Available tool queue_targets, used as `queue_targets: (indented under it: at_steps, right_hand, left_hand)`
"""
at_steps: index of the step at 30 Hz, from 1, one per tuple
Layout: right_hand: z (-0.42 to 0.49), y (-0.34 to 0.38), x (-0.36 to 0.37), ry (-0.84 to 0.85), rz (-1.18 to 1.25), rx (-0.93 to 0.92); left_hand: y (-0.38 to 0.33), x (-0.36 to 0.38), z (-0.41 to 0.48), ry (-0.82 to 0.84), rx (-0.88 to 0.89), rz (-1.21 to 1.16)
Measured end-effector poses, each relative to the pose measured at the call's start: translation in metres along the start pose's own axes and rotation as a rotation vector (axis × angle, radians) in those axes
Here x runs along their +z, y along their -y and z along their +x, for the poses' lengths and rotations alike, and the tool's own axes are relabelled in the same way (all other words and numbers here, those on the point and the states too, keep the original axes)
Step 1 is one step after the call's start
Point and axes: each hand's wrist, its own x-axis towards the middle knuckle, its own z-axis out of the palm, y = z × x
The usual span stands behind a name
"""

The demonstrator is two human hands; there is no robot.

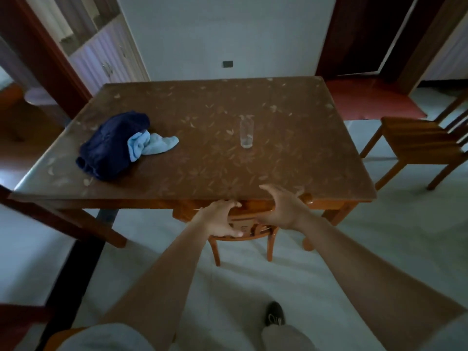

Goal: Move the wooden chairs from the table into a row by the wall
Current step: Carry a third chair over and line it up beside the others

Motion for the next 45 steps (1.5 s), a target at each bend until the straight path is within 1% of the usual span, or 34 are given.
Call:
queue_targets:
  at_steps: [3,6,8,11,15,18,20,22,25,28,30,33,35,39,43,45]
  right_hand:
    - [0.037,-0.025,0.015,0.159,-0.131,-0.002]
    - [0.054,-0.031,0.027,0.241,-0.292,-0.067]
    - [0.063,-0.032,0.036,0.249,-0.395,-0.124]
    - [0.066,-0.031,0.043,0.223,-0.439,-0.167]
    - [0.068,-0.031,0.043,0.175,-0.548,-0.192]
    - [0.065,-0.029,0.041,0.189,-0.627,-0.235]
    - [0.061,-0.024,0.035,0.181,-0.606,-0.239]
    - [0.058,-0.015,0.025,0.119,-0.593,-0.249]
    - [0.047,0.002,-0.004,0.073,-0.507,-0.244]
    - [0.034,0.020,-0.025,0.150,-0.422,-0.174]
    - [0.017,0.032,-0.027,0.163,-0.403,-0.172]
    - [-0.019,0.048,-0.024,0.203,-0.391,-0.195]
    - [-0.048,0.054,-0.019,0.227,-0.385,-0.179]
    - [-0.112,0.061,0.004,0.227,-0.420,-0.159]
    - [-0.180,0.073,0.026,0.228,-0.360,-0.175]
    - [-0.214,0.079,0.035,0.206,-0.348,-0.195]
  left_hand:
    - [0.009,0.019,0.031,-0.037,-0.042,0.139]
    - [0.018,0.025,0.042,-0.091,-0.074,0.210]
    - [0.025,0.026,0.047,-0.129,-0.039,0.194]
    - [0.032,0.028,0.051,-0.175,0.030,0.208]
    - [0.035,0.030,0.055,-0.180,0.061,0.239]
    - [0.031,0.027,0.052,-0.176,0.073,0.248]
    - [0.029,0.021,0.048,-0.175,0.078,0.251]
    - [0.027,0.006,0.040,-0.204,0.096,0.254]
    - [0.019,-0.025,0.021,-0.273,0.194,0.274]
    - [0.011,-0.047,-0.001,-0.297,0.230,0.288]
    - [0.009,-0.051,-0.019,-0.309,0.254,0.268]
    - [0.005,-0.044,-0.053,-0.282,0.274,0.231]
    - [-0.003,-0.033,-0.079,-0.261,0.268,0.226]
    - [-0.020,-0.002,-0.136,-0.196,0.253,0.242]
    - [-0.033,0.033,-0.198,-0.214,0.238,0.234]
    - [-0.040,0.051,-0.229,-0.257,0.244,0.244]
